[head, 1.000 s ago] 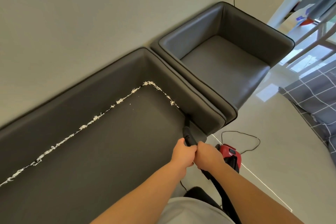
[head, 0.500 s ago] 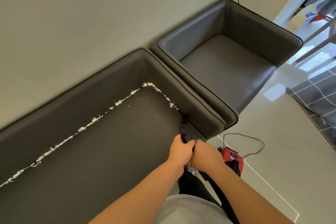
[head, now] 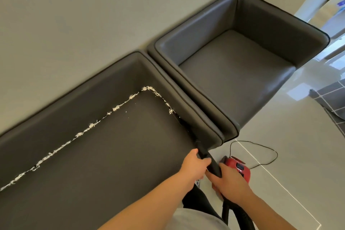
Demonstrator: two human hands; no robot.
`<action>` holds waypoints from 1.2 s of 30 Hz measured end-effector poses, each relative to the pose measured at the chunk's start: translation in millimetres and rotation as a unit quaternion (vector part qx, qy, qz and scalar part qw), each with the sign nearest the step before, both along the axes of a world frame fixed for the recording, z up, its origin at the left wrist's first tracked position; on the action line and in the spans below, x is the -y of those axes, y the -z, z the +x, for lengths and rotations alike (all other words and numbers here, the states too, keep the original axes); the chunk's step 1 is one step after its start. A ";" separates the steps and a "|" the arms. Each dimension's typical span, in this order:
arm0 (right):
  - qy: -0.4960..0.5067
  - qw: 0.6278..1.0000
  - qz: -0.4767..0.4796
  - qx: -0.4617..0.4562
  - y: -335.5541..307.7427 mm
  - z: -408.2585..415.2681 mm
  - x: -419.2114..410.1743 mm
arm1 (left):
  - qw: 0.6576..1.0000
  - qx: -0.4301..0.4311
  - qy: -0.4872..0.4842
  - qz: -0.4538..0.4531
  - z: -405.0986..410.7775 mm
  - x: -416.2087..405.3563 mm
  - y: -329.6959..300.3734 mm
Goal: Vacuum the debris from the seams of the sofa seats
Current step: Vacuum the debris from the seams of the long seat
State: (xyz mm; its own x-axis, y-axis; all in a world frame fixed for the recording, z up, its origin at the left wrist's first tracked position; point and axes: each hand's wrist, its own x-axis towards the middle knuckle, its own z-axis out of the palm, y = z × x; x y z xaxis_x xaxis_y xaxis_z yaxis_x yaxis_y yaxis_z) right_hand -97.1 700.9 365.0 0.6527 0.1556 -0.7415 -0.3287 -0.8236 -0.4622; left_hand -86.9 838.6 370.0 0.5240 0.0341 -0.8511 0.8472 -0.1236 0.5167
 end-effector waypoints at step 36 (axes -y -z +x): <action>-0.165 0.977 -0.125 0.050 -12.5 40.3 -125.7 | 0.994 0.016 -0.101 0.035 15.9 -79.7 -6.0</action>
State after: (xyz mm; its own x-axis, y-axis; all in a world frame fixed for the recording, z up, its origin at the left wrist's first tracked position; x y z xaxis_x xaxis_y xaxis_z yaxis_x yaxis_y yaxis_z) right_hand -56.8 826.5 377.5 0.6692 0.1927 -0.7177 0.0106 -0.9682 -0.2501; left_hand -71.0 918.3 375.9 0.5275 0.2001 -0.8256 0.8414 0.0110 0.5403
